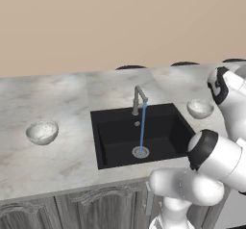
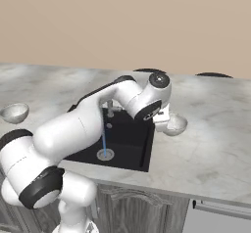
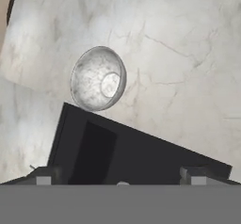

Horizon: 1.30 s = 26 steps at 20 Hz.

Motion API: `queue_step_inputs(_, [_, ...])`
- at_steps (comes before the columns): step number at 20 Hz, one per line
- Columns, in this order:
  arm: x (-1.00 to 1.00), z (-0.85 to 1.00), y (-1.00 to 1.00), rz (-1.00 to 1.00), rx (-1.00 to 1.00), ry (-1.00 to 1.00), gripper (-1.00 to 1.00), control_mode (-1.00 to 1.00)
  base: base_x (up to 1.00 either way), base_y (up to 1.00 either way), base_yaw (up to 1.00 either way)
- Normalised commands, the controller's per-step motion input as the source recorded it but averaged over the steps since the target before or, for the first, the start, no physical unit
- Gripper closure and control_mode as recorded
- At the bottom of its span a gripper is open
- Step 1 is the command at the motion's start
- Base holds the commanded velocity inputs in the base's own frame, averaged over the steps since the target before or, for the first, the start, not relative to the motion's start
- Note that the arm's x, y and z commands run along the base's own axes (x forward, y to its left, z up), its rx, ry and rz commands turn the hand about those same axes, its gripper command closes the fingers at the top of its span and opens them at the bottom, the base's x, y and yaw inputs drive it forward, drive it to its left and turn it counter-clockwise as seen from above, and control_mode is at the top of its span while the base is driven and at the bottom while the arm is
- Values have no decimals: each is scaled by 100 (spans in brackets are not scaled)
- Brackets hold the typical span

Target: Rinse each bowl for a few seconds and place them down in the sink or on the counter.

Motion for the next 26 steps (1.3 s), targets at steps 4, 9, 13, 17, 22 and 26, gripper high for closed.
queue_step_inputs(4, [-10, 25, 56, 2, 0, 10, -100, -100, 0, 0, 0])
queue_step_inputs(9, [0, 22, 57, 4, 0, 11, -100, -100, 0, 0, 0])
queue_step_inputs(13, [0, 0, 50, 6, 0, 5, -100, -100, 0, 0, 0])
queue_step_inputs(17, [0, 0, 54, 8, -2, 3, -100, -100, 0, 0, 0])
queue_step_inputs(22, [0, 3, 54, 8, -5, 1, -100, -100, 0, 0, 0])
queue_step_inputs(26, [-1, 0, 59, 9, -5, 1, -100, -100, 0, 0, 0])
